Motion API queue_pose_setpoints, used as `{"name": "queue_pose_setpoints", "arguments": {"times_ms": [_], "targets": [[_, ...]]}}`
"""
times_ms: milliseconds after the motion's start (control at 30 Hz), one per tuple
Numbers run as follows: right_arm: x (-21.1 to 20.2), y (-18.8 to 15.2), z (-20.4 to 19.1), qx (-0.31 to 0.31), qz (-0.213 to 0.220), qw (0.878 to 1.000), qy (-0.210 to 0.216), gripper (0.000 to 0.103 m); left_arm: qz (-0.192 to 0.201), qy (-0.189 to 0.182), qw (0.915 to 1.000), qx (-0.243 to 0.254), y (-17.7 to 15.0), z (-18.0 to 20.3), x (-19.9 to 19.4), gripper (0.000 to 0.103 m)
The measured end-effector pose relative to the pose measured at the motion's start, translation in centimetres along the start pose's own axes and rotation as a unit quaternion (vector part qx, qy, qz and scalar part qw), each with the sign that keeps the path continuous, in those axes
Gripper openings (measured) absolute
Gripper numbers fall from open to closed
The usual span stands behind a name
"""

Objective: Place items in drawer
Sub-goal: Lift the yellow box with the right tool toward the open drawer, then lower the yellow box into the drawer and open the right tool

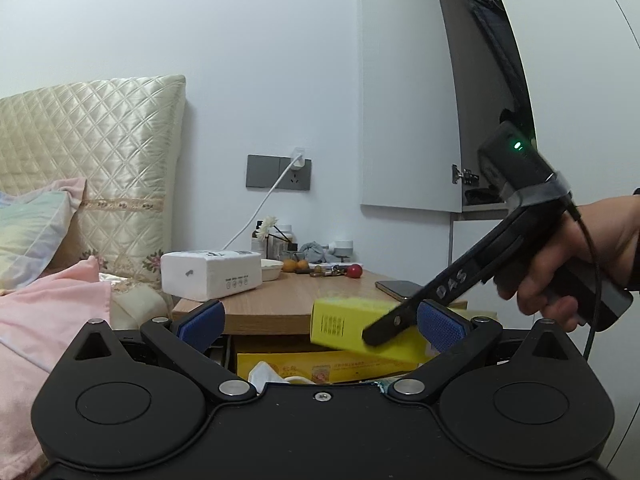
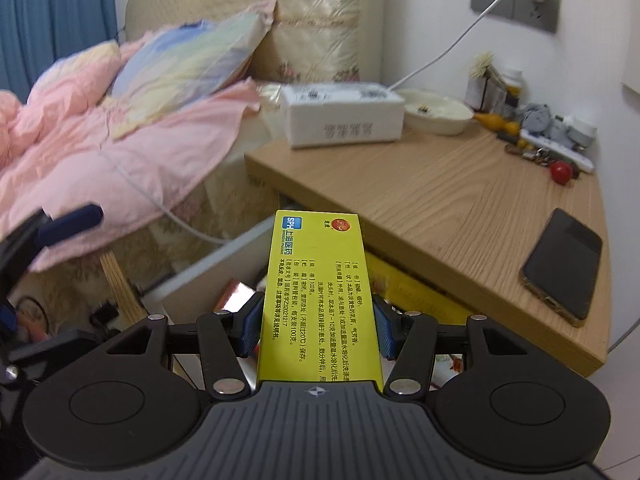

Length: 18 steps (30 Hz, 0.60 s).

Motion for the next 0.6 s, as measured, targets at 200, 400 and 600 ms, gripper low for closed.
{"name": "queue_pose_setpoints", "arguments": {"times_ms": [200, 400, 600], "targets": [[2.9, -1.2, 0.7, -0.007, -0.039, 0.999, -0.016, 0.058, -0.003, 0.001, 1.0000, -0.004, -0.1, -0.1, 0.2, 0.102], [5.6, -1.8, 1.5, -0.003, -0.086, 0.996, -0.032, 0.058, -0.009, 0.002, 0.9999, -0.013, -0.1, -0.5, 0.6, 0.102], [8.0, -2.4, 2.3, 0.001, -0.130, 0.990, -0.046, 0.058, -0.013, 0.001, 0.9998, -0.018, -0.2, -0.7, 0.7, 0.102]]}}
Point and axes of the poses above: each gripper's, at about its wrist camera, not at the fingertips, and x roughly the way its jaws point, z to its right, y to its top, the point moved 4 cm from there along x, roughly the way its jaws point, and after that the axes turned 9 degrees about -z, right-handed, at the moved point
